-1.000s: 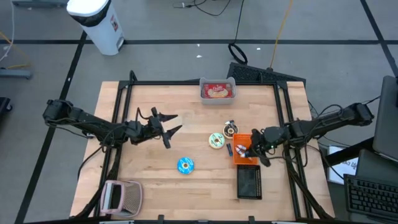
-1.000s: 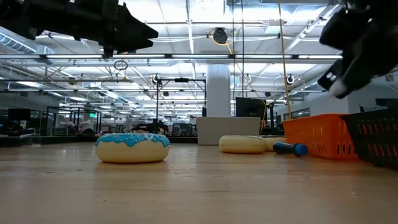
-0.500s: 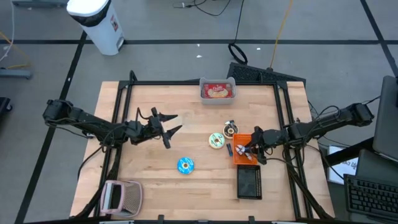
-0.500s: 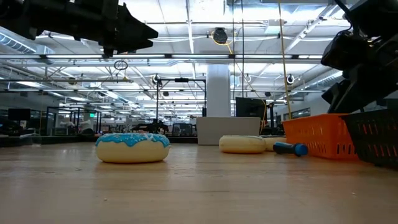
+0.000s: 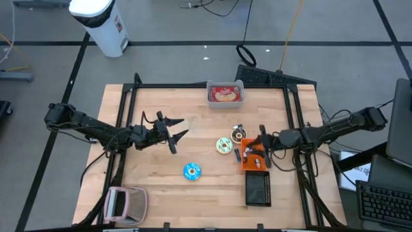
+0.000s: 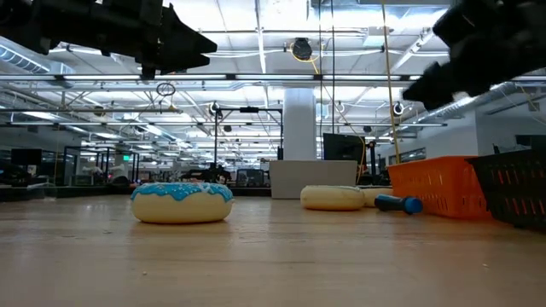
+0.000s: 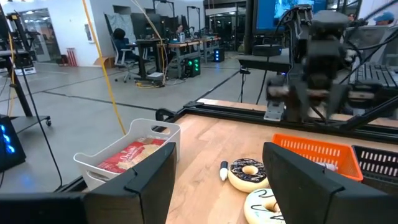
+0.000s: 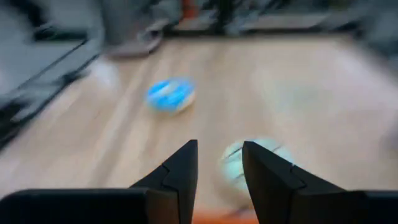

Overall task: Pick & Place Food Item
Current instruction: Put the black food coloring bottle into the orange bin

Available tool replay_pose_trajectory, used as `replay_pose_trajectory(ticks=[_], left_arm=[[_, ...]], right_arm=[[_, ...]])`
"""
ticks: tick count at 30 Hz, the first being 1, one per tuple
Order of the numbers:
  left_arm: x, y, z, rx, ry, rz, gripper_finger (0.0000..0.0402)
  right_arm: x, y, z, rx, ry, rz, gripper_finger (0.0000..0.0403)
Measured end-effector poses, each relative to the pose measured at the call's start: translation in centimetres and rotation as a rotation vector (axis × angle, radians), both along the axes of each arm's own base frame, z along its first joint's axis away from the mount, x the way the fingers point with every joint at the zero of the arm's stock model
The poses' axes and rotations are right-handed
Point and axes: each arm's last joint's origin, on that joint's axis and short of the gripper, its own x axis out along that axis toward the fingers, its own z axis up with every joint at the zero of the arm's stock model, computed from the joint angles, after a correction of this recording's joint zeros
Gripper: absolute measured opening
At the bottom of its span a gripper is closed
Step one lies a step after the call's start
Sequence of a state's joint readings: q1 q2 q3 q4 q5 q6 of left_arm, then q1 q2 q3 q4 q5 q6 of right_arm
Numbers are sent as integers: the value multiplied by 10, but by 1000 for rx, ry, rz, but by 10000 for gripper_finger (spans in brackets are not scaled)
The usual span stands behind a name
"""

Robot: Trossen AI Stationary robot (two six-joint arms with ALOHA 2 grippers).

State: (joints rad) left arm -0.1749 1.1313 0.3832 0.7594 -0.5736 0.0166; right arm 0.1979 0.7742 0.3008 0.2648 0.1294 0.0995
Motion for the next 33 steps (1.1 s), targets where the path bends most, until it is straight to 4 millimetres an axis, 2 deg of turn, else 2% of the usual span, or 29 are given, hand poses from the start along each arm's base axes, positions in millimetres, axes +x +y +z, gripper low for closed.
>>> replay_pose_trajectory(ticks=[2, 4, 12, 19, 25, 33], left_arm=[[0, 0, 0, 0, 0, 0, 241], [0, 0, 0, 0, 0, 0, 241], [0, 0, 0, 1, 3, 0, 241], [0, 0, -3, 8, 32, 2, 241], [0, 0, -6, -5, 63, 4, 241], [0, 0, -8, -8, 74, 4, 241]], right_arm=[[2, -8, 4, -50, -40, -105, 115], [4, -19, 7, -91, -7, -158, 118], [24, -75, 15, -90, 311, -299, 156], [48, -115, -11, -200, 576, -244, 202], [66, -130, -34, -204, 695, -193, 200], [77, -132, -47, -176, 712, -84, 178]])
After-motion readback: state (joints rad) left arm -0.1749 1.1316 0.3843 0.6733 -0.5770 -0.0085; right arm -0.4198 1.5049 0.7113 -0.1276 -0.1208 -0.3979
